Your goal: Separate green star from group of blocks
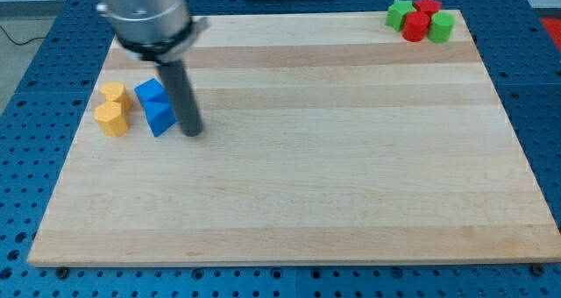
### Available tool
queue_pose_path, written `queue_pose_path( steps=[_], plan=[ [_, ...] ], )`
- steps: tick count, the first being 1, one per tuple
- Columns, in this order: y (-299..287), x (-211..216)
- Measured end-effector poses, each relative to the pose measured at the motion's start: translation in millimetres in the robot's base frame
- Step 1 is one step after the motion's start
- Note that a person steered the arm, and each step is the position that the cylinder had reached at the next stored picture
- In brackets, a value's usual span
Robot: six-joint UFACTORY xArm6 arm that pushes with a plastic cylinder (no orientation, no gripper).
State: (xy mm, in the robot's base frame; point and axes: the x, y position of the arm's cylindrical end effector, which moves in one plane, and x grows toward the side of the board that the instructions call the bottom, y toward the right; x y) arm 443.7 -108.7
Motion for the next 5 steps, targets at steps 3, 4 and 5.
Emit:
queue_pose_path(
  steps=[3, 4, 5],
  plan=[
    [236, -22],
    [288, -15],
    [399, -15]
  ],
)
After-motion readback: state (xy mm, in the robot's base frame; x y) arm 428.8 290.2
